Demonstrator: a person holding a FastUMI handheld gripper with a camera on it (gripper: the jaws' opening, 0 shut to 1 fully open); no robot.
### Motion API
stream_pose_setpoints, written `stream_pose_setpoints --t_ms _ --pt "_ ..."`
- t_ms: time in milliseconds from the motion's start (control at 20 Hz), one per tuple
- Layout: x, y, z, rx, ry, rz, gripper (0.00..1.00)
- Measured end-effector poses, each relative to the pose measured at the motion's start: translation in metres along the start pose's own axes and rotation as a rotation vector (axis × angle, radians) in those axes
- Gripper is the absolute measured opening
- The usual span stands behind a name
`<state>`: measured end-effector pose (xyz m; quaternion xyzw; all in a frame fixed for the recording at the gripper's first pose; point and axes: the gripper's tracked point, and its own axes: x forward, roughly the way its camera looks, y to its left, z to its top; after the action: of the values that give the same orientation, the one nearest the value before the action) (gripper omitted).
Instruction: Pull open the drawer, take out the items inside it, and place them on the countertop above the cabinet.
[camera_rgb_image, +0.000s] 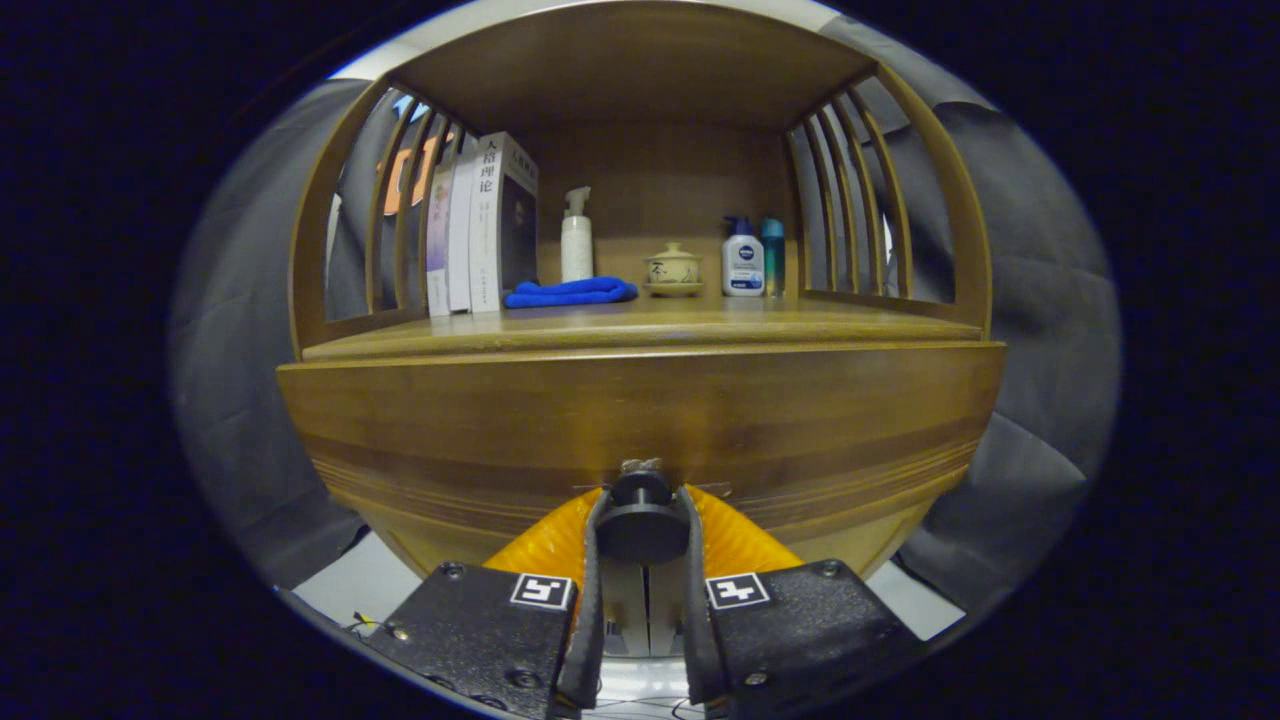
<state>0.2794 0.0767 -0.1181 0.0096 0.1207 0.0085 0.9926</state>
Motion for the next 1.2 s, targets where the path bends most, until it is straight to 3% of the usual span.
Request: stream_pose_setpoints --t_ms 1200 --pt "-0.135 -0.009 -0.052 -0.04 0.016 0.011 0.36"
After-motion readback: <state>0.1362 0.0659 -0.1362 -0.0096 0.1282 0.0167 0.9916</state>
